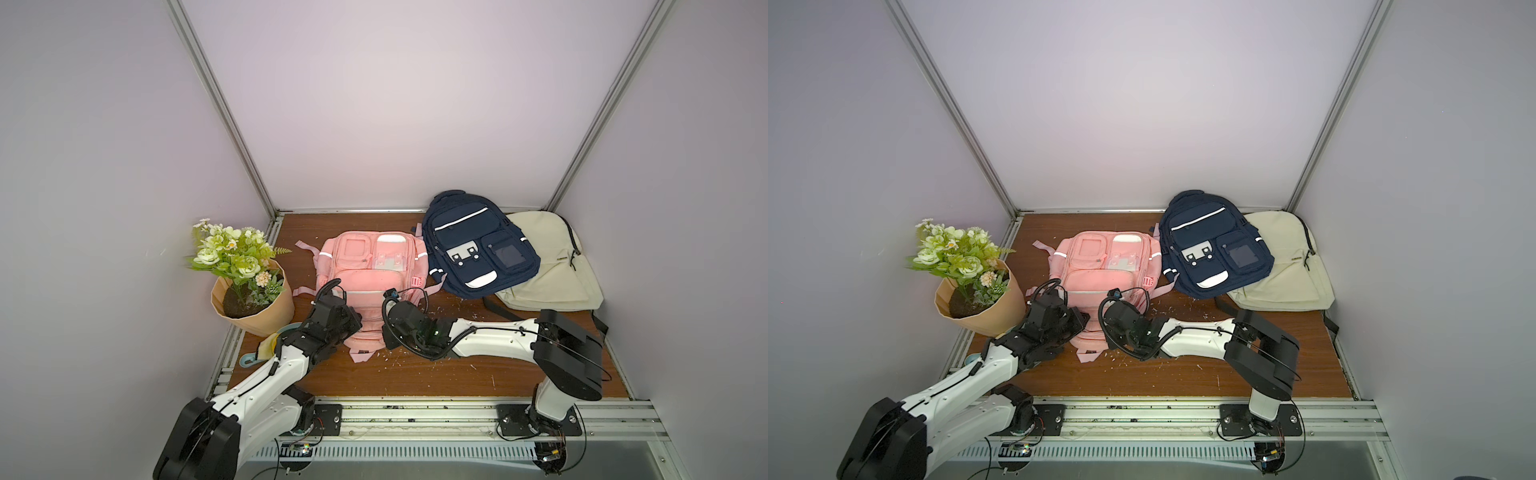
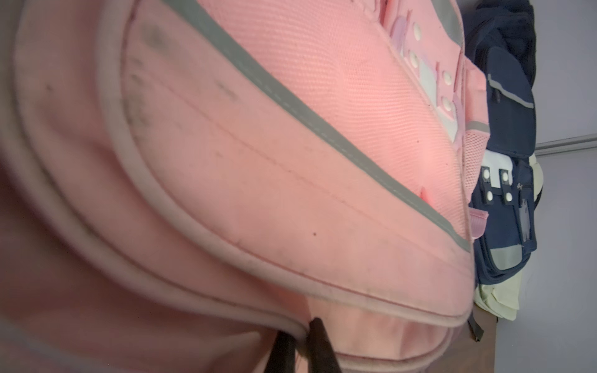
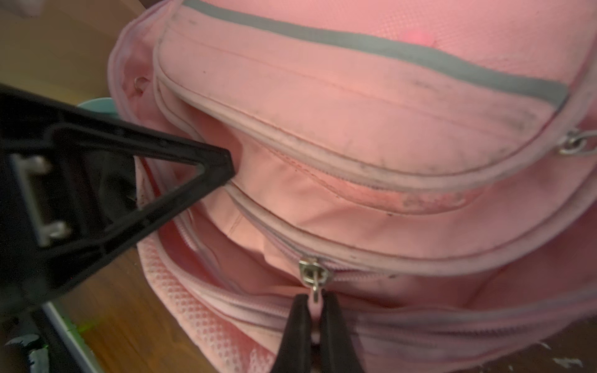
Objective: Zip up the backpack
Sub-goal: Zip the zipper on the backpack.
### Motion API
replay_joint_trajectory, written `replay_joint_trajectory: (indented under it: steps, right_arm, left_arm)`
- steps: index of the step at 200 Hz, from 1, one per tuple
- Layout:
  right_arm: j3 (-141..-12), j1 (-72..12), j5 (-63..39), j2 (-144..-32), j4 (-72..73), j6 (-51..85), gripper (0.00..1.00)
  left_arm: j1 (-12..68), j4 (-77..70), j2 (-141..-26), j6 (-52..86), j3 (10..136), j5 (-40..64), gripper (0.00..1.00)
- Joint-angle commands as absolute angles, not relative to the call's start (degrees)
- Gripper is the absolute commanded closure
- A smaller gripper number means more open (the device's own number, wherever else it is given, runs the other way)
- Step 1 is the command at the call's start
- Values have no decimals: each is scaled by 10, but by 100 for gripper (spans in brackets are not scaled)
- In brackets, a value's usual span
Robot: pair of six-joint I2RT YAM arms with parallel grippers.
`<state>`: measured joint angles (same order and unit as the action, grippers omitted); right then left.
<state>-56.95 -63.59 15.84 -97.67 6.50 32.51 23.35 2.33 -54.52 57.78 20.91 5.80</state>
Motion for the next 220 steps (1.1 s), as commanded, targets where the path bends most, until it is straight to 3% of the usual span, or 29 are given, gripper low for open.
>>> replay_joint_trajectory:
  steps: [1,37,99,171,220]
  right_arm:
    - [-554,-576,150,-922,25,314,100]
    - [-539,-506,123,-928,21,299,100]
    - [-588,-488,175,-943,22,270,100]
    - [-725,-336,170,-1053,-23,273,100]
    - [-762,-324,188,-1067,-27,292,100]
  left_arm:
    - [207,74,-522,549,206,-15,100]
    - [199,89,-498,543,208,-16,100]
    - [199,82,-487,530,214,3,100]
    - [207,71,-473,517,208,19,100]
    - [212,53,-485,513,200,26,100]
